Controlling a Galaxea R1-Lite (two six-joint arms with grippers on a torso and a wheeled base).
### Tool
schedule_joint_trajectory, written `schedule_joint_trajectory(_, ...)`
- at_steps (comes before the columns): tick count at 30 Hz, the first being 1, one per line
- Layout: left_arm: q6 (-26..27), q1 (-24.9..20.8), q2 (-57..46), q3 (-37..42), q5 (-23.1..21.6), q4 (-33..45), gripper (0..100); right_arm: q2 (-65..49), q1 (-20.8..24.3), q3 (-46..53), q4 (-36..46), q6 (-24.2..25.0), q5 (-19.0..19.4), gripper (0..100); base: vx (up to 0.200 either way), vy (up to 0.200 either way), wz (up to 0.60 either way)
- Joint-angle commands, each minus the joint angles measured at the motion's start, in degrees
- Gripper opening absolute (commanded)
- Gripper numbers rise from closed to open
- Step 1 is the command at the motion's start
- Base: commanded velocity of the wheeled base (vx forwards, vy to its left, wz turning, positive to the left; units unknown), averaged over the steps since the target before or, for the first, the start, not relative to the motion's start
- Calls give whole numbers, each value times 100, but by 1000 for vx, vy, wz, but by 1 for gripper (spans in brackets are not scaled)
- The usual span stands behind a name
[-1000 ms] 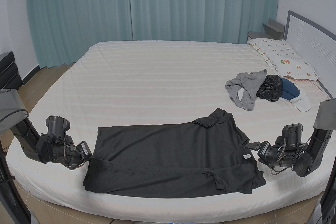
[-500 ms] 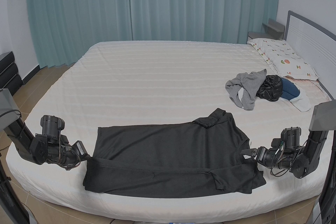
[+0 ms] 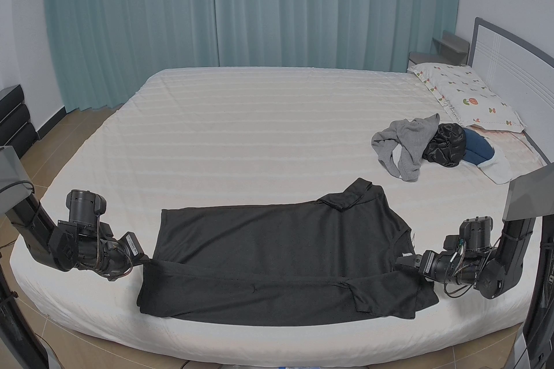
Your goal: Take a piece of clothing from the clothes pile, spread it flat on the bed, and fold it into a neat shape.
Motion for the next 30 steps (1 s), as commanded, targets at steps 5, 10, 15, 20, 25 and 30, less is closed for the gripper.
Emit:
schedule_joint_trajectory(5,-2,0,7,-1,-8,-1,0,-17,-73,141,-206,-32,-8,0,0,0,0)
schedule_joint_trajectory(10,-11,0,33,-1,1,-1,0,71,-143,229,-259,-137,-8,0,0,0,0)
schedule_joint_trajectory(15,-11,0,42,-1,-8,-1,0,10,-240,335,-496,-137,10,0,0,0,0)
schedule_joint_trajectory(20,-11,0,42,-1,-8,-1,0,18,-266,502,-628,-93,124,100,0,0,0)
schedule_joint_trajectory(25,-11,0,42,-1,1,-1,0,54,-468,844,-1392,-120,475,100,0,0,0)
schedule_joint_trajectory(30,-11,0,33,-1,-8,8,0,185,-468,1196,-1849,-225,598,100,0,0,0)
